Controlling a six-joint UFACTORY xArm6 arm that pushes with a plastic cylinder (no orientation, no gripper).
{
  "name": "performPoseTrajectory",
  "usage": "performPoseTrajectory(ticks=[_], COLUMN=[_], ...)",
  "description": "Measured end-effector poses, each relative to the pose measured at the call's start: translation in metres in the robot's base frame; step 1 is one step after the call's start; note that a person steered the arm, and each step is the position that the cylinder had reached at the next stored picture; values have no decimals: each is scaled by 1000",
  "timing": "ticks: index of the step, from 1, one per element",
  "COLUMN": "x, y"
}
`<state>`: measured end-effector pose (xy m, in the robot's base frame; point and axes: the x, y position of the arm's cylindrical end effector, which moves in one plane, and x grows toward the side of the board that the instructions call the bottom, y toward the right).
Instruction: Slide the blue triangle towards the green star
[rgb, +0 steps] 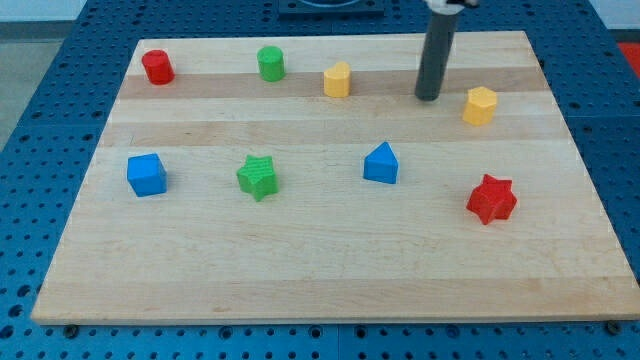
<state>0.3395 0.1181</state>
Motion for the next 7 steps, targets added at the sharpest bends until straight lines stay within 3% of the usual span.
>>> performPoseTrajectory(ticks=[1,2,3,4,7], x=[85,89,132,128,99], y=[0,1,23,14,-107])
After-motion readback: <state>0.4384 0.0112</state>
